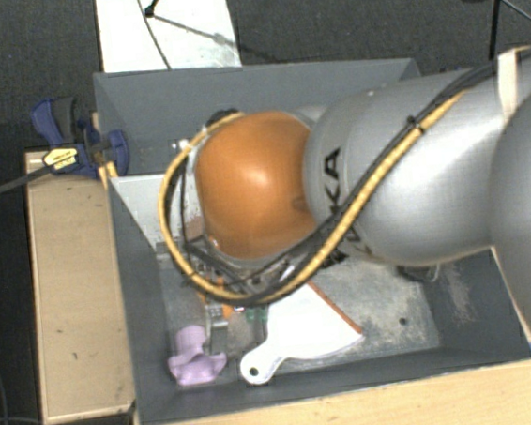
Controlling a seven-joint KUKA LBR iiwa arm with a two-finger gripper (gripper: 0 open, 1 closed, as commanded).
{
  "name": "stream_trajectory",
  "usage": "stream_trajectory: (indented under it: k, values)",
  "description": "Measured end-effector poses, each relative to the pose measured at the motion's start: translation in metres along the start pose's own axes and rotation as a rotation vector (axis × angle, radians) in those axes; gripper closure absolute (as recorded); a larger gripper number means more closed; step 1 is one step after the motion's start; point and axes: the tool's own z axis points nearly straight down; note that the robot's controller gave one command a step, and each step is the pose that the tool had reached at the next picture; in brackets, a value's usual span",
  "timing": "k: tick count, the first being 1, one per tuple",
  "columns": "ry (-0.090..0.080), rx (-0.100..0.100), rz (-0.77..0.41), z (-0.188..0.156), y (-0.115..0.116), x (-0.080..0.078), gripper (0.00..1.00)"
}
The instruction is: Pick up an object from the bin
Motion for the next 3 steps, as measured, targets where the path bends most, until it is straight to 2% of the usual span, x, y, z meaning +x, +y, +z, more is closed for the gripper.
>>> stream_trajectory:
  k: [1,2,3]
  values:
    - [-0.007,-0.002,0.006,-0.005,-0.001,-0.002,0.00]
    - [-0.007,-0.002,0.003,-0.004,-0.002,-0.002,0.00]
    - [-0.007,0.003,-0.182,0.025,-0.039,0.004,0.00]
